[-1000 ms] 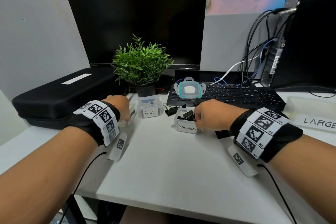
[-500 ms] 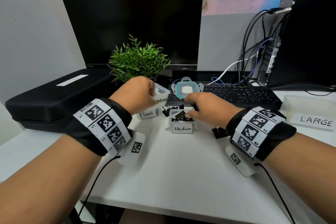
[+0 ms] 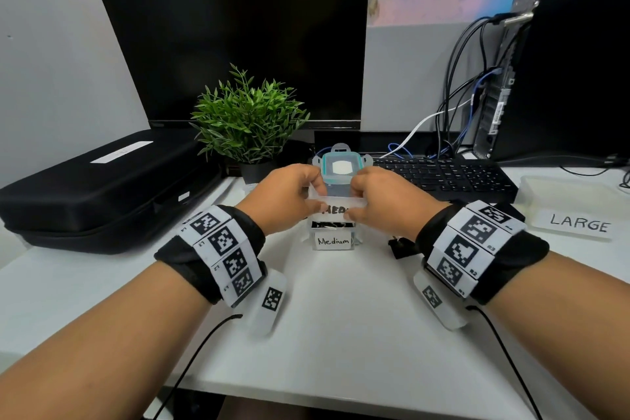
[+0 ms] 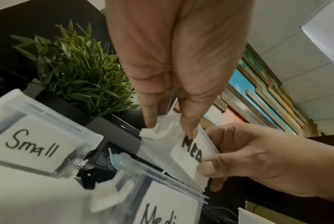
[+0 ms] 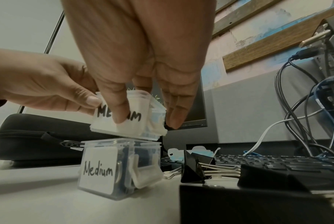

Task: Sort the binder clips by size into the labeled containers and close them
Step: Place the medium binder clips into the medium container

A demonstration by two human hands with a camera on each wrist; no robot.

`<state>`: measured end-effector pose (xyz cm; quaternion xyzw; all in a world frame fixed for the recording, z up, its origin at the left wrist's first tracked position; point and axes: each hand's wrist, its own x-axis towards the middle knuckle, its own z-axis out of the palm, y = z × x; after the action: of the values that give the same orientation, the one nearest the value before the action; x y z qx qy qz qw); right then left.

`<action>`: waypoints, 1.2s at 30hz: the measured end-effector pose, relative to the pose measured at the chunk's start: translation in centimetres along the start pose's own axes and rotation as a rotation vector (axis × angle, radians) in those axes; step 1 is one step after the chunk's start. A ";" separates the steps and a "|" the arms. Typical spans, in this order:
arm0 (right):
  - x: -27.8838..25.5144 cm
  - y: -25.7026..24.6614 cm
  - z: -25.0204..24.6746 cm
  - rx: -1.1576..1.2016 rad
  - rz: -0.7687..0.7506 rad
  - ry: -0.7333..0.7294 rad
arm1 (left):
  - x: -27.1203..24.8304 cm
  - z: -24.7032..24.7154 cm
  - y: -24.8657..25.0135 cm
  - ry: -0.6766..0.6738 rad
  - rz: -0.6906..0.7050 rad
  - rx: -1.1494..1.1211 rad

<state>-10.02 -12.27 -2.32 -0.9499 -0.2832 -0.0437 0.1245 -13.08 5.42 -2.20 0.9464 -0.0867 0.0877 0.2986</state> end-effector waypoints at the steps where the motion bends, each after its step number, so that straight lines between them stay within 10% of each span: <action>1: 0.0 0.0 0.0 -0.005 0.007 -0.006 | 0.1 0.1 0.1 -0.023 -0.006 0.006; 7: -0.1 0.3 -0.2 -0.048 0.096 0.020 | 0.7 1.3 1.5 -0.316 -0.081 0.216; 27: -3.0 2.2 -1.9 0.084 0.104 -0.181 | 0.3 -2.2 1.8 -0.593 -0.385 1.018; 36: -1.4 1.3 -0.8 0.003 -0.008 -0.285 | 1.6 -1.7 2.6 -0.487 -0.306 0.961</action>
<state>-10.43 -14.28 -2.03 -0.9451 -0.3019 0.0917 0.0844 -12.29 4.15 0.94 0.9708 0.0347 -0.1481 -0.1857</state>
